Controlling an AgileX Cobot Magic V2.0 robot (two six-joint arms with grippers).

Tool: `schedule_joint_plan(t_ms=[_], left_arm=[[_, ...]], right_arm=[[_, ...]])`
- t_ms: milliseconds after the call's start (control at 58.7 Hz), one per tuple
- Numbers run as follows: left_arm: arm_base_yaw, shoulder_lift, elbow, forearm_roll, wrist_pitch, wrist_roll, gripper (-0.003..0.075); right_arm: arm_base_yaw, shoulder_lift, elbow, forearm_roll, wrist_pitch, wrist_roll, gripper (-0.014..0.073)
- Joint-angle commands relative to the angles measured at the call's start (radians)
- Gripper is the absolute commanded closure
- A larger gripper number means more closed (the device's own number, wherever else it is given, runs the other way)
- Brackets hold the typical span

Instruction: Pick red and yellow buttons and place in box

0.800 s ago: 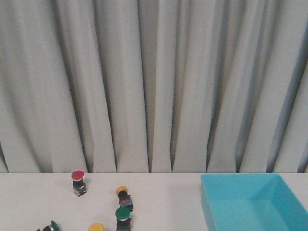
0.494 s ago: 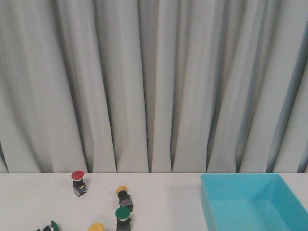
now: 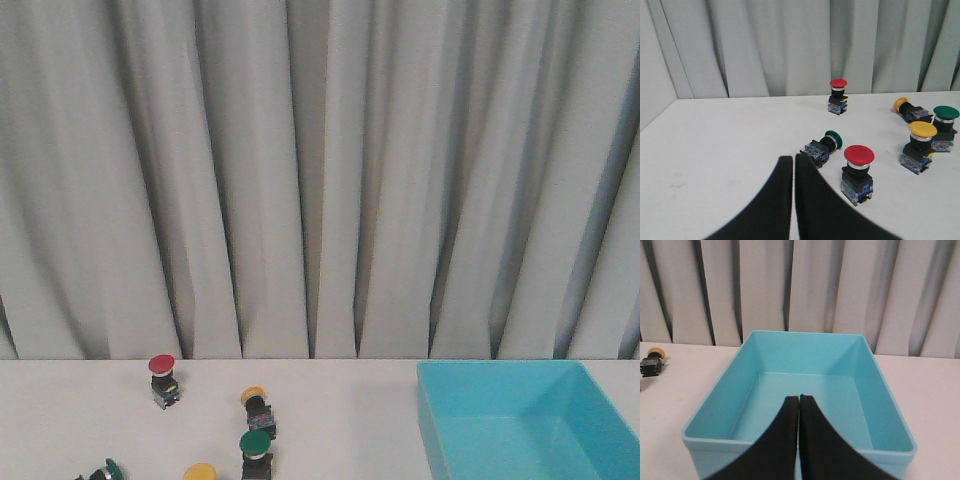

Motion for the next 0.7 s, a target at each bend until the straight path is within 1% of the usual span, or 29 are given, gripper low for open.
schedule_joint_plan(t_ms=[0, 272, 358, 409, 494, 511, 562, 613, 647, 681], left_arm=[[-0.005, -0.014, 0.001, -0.010, -0.068, -0.010, 0.0726], [-0.005, -0.014, 0.001, -0.009, -0.097, -0.008, 0.0726], [-0.005, -0.014, -0.008, -0.009, -0.140, -0.008, 0.0726], [-0.005, -0.014, -0.009, -0.009, -0.225, -0.008, 0.0726], [-0.005, -0.014, -0.009, -0.009, -0.419, -0.010, 0.0726], [-0.005, -0.014, -0.009, -0.009, -0.475, -0.010, 0.0726], [-0.005, -0.014, -0.009, -0.009, -0.608, -0.010, 0.0726], [-0.005, -0.011, -0.009, -0.009, -0.757, -0.010, 0.0726], [-0.005, -0.011, -0.013, -0.010, -0.825, -0.011, 0.0726], [-0.005, -0.010, -0.027, -0.011, -0.844, -0.011, 0.0726]], right_arm=[[-0.007, -0.018, 0.014, -0.010, -0.072, -0.003, 0.0602], [-0.007, -0.018, 0.014, -0.010, -0.072, -0.003, 0.0602], [-0.007, -0.018, 0.014, -0.010, -0.090, -0.007, 0.0602], [-0.007, -0.018, 0.014, -0.010, -0.141, -0.007, 0.0602], [-0.007, -0.018, 0.014, 0.017, -0.251, 0.005, 0.0602], [-0.007, -0.018, 0.013, 0.023, -0.271, 0.014, 0.0602], [-0.007, -0.018, 0.005, 0.050, -0.372, 0.025, 0.0602], [-0.007, -0.018, -0.015, 0.050, -0.471, 0.029, 0.0602], [-0.007, -0.017, -0.036, 0.044, -0.544, 0.028, 0.0602], [-0.007, -0.007, -0.058, 0.023, -0.617, 0.025, 0.0602]])
